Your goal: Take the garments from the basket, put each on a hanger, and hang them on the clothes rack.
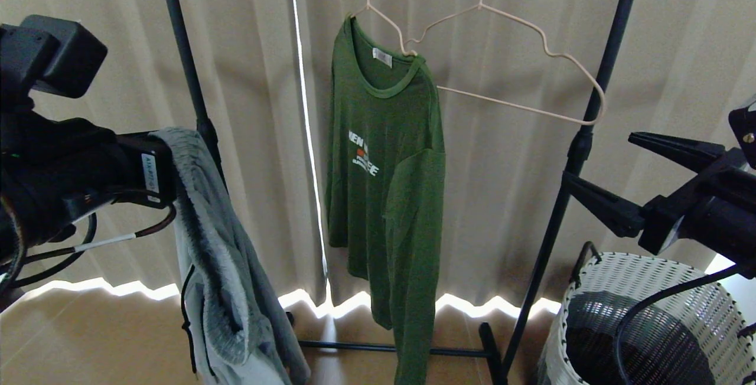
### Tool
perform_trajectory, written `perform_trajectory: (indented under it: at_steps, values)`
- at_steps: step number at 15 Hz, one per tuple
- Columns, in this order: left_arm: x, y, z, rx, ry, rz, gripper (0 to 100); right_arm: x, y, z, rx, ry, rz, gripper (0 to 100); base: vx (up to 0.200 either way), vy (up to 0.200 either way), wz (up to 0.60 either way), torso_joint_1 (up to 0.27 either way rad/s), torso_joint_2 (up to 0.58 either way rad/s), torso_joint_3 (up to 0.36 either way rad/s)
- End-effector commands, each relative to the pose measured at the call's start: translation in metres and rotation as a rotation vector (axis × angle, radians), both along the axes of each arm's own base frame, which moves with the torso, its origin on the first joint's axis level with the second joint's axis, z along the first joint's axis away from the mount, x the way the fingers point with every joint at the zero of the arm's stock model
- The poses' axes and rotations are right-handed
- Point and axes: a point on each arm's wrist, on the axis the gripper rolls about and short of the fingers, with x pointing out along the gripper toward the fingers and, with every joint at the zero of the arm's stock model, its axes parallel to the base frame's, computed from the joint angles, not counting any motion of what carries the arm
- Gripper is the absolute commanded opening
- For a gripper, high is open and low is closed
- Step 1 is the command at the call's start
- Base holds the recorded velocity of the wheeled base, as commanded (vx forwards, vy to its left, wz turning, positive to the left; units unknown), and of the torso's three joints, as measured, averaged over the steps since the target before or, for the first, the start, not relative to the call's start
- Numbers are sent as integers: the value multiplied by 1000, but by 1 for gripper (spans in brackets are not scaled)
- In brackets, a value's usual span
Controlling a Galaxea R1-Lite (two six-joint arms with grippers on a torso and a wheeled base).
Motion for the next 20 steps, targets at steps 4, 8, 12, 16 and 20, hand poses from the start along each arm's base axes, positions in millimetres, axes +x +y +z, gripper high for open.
perform_trajectory:
  at_steps: [4, 8, 12, 16, 20]
  values:
    - [-19, 9, -1, -10, -23, 3, 0, 12, -36, -46, -22, 73, -191, 100, 0, 0, 0, 0, 0, 0]
    - [-34, 17, -2, -17, -43, 6, 0, 10, -39, -39, 1, -5, -209, 100, 0, 0, 0, 0, 0, 0]
    - [-34, 30, -7, -12, -30, 78, 0, 1, -40, -48, -8, 16, -213, 100, 0, 0, 0, 0, 0, 0]
    - [-32, 32, -12, -8, -16, 93, 0, -17, -44, -34, -17, -79, -215, 100, 0, 0, 0, 0, 0, 0]
    - [-33, 32, -12, -6, -15, 93, 0, -18, -44, -30, -120, -131, -210, 100, 0, 0, 0, 0, 0, 0]
